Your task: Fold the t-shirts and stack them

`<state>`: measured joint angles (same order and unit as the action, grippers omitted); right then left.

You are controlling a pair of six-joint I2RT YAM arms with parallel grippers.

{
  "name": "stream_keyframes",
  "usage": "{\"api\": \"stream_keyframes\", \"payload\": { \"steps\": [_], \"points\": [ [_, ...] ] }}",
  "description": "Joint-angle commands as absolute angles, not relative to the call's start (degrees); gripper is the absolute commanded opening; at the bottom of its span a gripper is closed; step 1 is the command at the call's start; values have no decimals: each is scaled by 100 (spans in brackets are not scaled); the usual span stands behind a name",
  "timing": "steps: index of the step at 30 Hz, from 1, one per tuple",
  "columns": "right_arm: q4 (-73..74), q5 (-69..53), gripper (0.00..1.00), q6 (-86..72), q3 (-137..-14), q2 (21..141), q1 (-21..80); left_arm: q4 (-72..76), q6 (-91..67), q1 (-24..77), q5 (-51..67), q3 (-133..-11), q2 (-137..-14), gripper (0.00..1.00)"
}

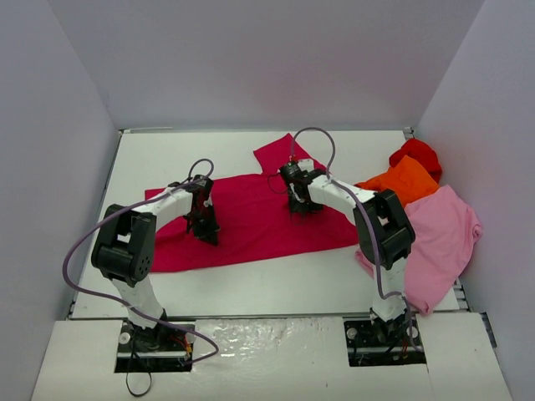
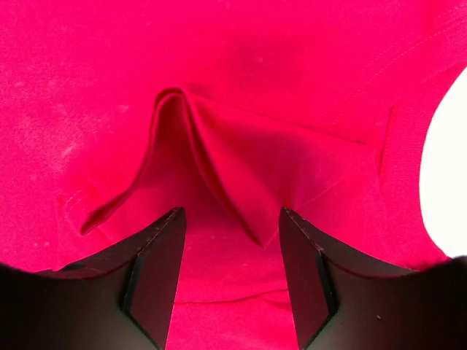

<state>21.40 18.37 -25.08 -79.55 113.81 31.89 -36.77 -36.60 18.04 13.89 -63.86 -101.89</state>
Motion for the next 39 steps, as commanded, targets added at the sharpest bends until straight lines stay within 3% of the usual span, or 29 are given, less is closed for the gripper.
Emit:
{"api": "stream_keyframes", "payload": {
  "steps": [1,4,7,12,34,39],
  "points": [
    [2065,1999,51,-2533,-7991,10882,3118,-3586,-3533,1837,1099,-6348,-10188,0],
    [2048,2118,43,-2475,-7979,10963,3120,-3587,-3532,1837,1099,-6335,-10178,0],
    [2048,2207,15,-2453,-7963,10986,3111,-3603,-3533,1837,1090,-6310,-10169,0],
    [2057,2345,0,-2409,-7920,10926,3111,-3594,-3533,1837,1116,-6319,-10195,0],
    [1981,2881,0,-1899,-8911,11375,2711,-3586,-3533,1846,1116,-6275,-10143,0],
    [1869,3178,0,-1812,-9516,11989,2423,-3558,-3530,1846,1153,-6254,-10178,0]
  ]
}}
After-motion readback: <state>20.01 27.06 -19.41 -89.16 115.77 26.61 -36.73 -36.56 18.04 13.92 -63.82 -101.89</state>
